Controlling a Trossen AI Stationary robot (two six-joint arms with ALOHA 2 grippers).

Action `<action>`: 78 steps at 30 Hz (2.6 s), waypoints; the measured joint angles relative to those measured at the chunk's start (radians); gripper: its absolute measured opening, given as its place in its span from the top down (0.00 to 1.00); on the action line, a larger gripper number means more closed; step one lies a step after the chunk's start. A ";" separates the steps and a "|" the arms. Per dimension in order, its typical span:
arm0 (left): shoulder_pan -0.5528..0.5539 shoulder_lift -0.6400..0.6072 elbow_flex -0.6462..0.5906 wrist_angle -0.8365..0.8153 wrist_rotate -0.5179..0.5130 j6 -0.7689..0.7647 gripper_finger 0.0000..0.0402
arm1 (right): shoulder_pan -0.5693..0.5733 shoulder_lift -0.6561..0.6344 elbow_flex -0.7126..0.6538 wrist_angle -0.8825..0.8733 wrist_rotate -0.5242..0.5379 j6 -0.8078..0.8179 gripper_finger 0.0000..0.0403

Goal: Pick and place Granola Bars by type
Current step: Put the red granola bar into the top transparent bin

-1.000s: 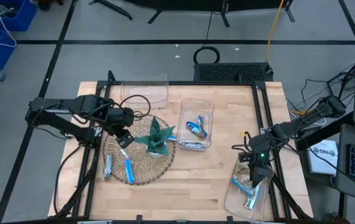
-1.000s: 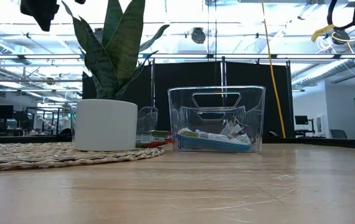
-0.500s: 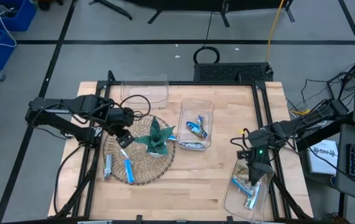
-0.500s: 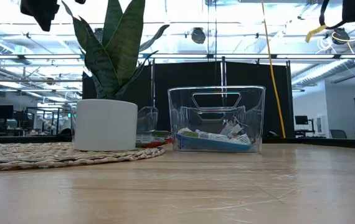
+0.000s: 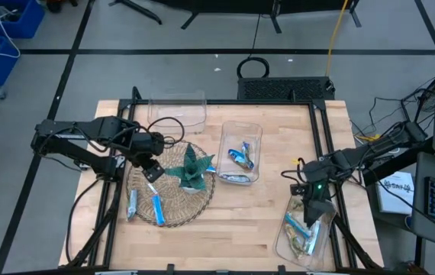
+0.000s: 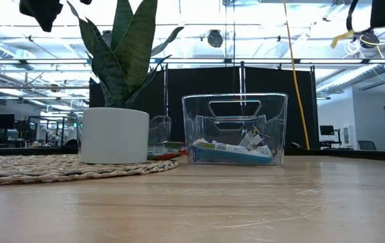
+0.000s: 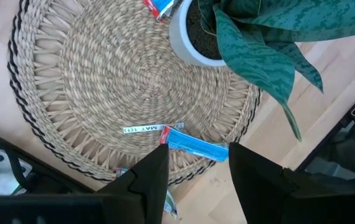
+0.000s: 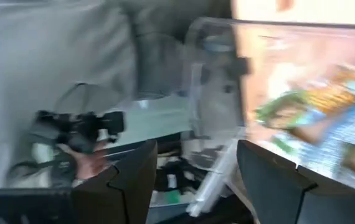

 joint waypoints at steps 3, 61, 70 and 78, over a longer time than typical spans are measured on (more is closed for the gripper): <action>0.000 0.000 0.000 0.000 0.000 0.000 0.58 | -0.019 -0.003 0.000 0.143 -0.053 0.093 0.47; 0.000 0.000 0.000 0.065 -0.114 0.289 0.58 | 0.178 -0.328 -0.170 0.460 1.154 -0.895 0.47; 0.021 0.000 0.000 0.069 -0.129 0.280 0.58 | 0.186 -0.495 -0.314 0.449 1.083 -0.911 0.47; 0.008 -0.059 0.000 0.192 -0.175 0.404 0.58 | 0.186 -0.568 -0.380 0.450 1.083 -0.897 0.47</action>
